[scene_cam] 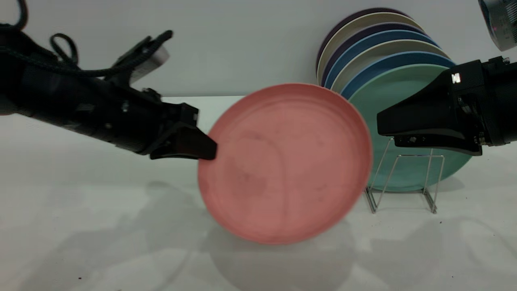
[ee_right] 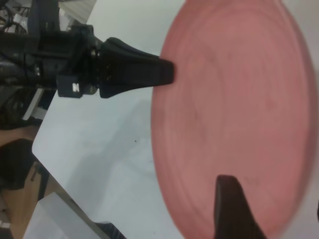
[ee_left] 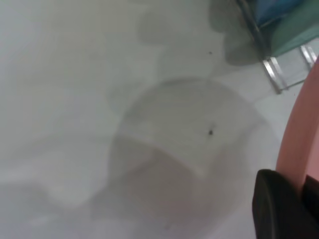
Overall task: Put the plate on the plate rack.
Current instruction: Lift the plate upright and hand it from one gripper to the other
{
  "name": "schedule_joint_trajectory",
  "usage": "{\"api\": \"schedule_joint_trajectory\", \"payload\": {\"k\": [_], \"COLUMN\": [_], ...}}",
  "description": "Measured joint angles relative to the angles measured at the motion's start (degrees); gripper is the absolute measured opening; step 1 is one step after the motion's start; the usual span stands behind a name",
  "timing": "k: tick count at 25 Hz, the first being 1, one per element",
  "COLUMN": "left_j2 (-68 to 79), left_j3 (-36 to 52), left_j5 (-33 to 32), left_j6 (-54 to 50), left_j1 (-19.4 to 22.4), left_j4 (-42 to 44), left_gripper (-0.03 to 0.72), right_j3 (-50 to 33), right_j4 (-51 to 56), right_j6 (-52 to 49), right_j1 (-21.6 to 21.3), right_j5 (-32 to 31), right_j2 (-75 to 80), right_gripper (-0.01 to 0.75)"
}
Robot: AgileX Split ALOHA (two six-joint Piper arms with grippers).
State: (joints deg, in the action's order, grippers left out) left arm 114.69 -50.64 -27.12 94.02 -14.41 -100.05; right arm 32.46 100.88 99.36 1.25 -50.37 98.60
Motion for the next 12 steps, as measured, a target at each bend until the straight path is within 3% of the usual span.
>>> {"api": "schedule_joint_trajectory", "payload": {"k": [12], "left_j2": [0.0], "left_j3": [-5.94], "left_j5": [6.86], "left_j6": [-3.53], "left_j1": [-6.85], "left_j4": [0.54], "left_gripper": [0.014], "right_j3": [0.0], "right_j4": [-0.06], "right_j6": [0.0], "right_j1": [-0.27], "right_j5": [5.59], "right_j2": [0.0], "right_gripper": [0.426]}}
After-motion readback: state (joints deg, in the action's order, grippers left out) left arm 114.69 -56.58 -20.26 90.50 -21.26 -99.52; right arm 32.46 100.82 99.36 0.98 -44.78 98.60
